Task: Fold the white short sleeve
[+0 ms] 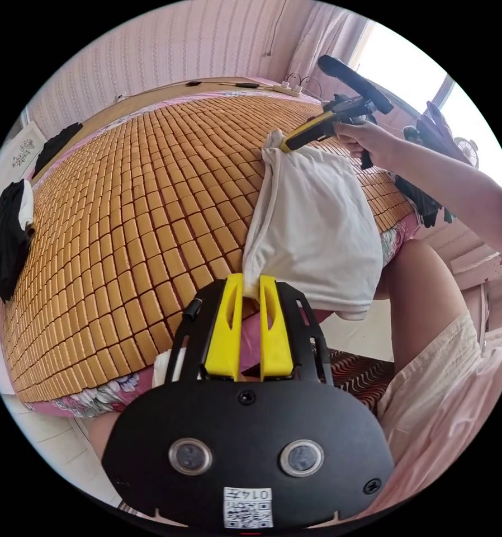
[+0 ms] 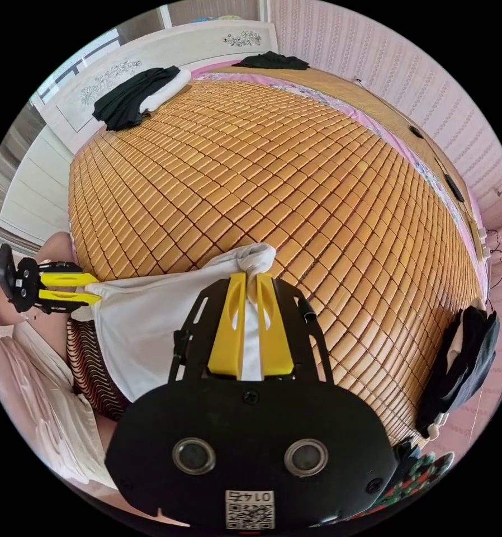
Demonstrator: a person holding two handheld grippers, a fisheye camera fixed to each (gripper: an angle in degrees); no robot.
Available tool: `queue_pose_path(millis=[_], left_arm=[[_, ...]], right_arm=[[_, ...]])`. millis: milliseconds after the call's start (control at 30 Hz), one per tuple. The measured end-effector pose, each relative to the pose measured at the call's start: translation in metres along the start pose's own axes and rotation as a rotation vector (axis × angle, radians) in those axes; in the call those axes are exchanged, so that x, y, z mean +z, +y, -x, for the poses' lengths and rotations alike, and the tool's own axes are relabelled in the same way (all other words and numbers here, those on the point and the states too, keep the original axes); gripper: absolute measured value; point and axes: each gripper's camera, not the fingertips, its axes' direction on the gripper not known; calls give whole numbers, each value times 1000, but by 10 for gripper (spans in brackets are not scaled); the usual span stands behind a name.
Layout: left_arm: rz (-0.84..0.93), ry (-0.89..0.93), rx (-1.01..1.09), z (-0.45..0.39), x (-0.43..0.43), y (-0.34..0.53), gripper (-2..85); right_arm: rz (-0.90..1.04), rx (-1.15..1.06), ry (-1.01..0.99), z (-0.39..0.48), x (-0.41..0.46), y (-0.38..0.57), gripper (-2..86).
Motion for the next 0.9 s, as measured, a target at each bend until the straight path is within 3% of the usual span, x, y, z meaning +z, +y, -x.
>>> queue_pose_path(millis=[133,533,767,900], left_arm=[[-65,-11,43,-5,-23,12,0],[-409,11,247,-28,-162,14,-7],[-506,32,376,-44,-174,-60,-8],[-559,110,461,-70,-155,-149,-7]], right_arm=[[-221,103,-99,1,-53,46,21],[-579,212,-18,34,-155,135,17],[-579,256,120,-6,-178,119,21],[-449,314,254,-75,-218,97,25]])
